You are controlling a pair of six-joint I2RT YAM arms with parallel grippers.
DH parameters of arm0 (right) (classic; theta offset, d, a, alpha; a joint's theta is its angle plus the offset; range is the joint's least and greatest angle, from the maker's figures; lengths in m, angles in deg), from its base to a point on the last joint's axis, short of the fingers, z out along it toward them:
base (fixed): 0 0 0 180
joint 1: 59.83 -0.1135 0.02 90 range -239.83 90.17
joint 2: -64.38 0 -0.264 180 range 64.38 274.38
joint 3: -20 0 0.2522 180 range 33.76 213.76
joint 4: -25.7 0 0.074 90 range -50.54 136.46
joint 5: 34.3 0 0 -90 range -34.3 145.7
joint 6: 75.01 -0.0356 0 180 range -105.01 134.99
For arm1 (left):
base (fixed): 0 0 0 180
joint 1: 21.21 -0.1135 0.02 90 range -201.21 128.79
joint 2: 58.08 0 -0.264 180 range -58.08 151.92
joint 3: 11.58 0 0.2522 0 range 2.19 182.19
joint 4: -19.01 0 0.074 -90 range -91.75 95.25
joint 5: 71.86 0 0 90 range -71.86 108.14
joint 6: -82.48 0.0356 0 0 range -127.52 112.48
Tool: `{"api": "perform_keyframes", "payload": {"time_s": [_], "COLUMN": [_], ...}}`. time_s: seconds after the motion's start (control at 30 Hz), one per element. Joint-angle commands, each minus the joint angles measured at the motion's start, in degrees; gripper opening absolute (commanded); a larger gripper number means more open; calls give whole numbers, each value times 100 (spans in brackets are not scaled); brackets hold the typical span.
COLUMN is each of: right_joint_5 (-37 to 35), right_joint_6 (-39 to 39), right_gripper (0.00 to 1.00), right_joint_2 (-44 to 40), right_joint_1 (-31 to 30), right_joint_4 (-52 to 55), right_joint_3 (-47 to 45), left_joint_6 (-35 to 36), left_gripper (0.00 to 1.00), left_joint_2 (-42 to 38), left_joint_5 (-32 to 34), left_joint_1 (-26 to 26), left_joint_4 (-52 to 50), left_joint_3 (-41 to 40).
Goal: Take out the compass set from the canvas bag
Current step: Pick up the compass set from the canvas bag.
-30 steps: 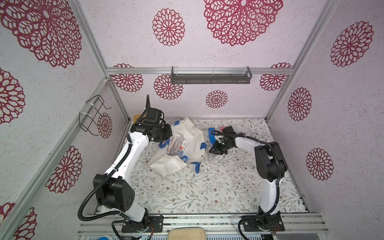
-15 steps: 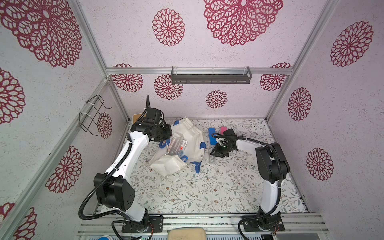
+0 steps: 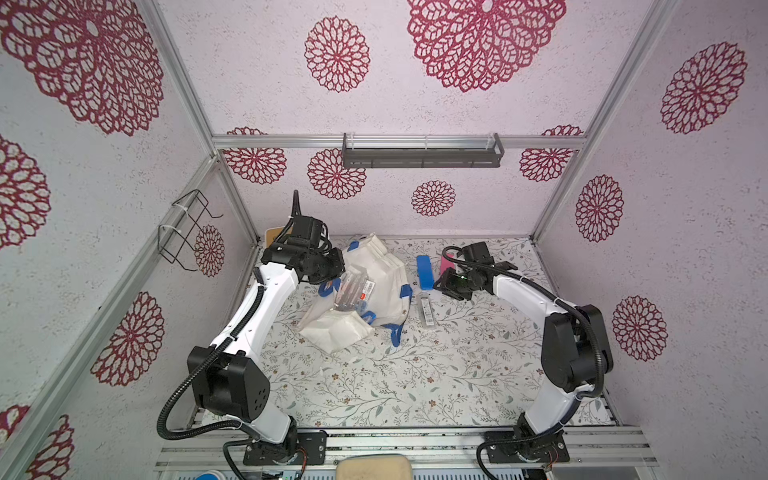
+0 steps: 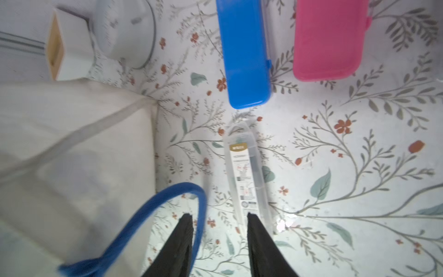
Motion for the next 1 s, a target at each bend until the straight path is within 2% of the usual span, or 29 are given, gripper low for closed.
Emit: {"api": "perform_keyframes", "payload": {"time_s": [0.0,0.17,0.3,0.47,0.57,0.73,0.97], "right_joint_5": [-226,-405,-595,-647,-927,-1198,-1687], "right_joint_6": [-825,-1976,-2786,-3607,-3890,-4263,-4769], "right_gripper": [36,33,33,39,46,49,56], "right_joint_2": [-511,-689,-496,43,378,1006,1812], "right_joint_1": [-456,-1211,-1815,-2307,-2467,-2523,-2571], "right_joint_4": [12,-685,-1205,-1818,-1948,-1661,-1892], "right_joint_3": [327,251,188,228,317,785,1302], "left_joint_6": [3,-82,-140,-208,-182,-238,-256], "left_gripper": [0,0,0,0,0,0,0], "left_joint_2": [-26,-13,-5,-95,-196,-276,-300], "left_joint_5": [-65,128,255,312,331,201,30], "left_joint_1": [165,332,346,437,533,580,698], "left_joint_4": [79,-7,-63,-116,-75,-24,103], "left_joint_3": [251,260,267,213,198,153,170]}}
